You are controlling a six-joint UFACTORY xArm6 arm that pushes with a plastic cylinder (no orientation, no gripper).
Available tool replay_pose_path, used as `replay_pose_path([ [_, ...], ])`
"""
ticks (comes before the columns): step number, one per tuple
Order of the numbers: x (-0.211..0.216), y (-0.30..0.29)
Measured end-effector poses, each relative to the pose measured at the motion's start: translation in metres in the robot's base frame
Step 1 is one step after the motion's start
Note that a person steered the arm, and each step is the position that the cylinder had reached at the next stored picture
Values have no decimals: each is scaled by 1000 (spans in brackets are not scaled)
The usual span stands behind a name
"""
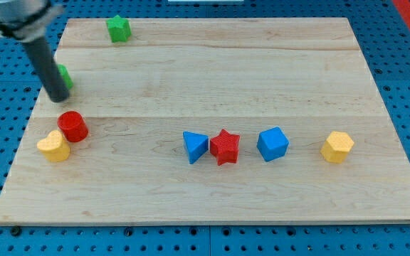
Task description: Push the green star close to the green circle
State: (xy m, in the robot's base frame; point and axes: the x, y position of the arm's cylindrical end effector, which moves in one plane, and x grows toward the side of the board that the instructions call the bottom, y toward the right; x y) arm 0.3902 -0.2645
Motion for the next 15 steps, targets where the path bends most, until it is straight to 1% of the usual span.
replay_pose_path([
  [2, -104, 7],
  [3, -92, 71],
  [4, -123, 154],
  [5, -184, 153],
  [6, -197, 113],
  [7, -184, 91],
  [8, -183, 71],
  [9, -183, 71],
  [14, -183, 79],
  [15, -190, 117],
])
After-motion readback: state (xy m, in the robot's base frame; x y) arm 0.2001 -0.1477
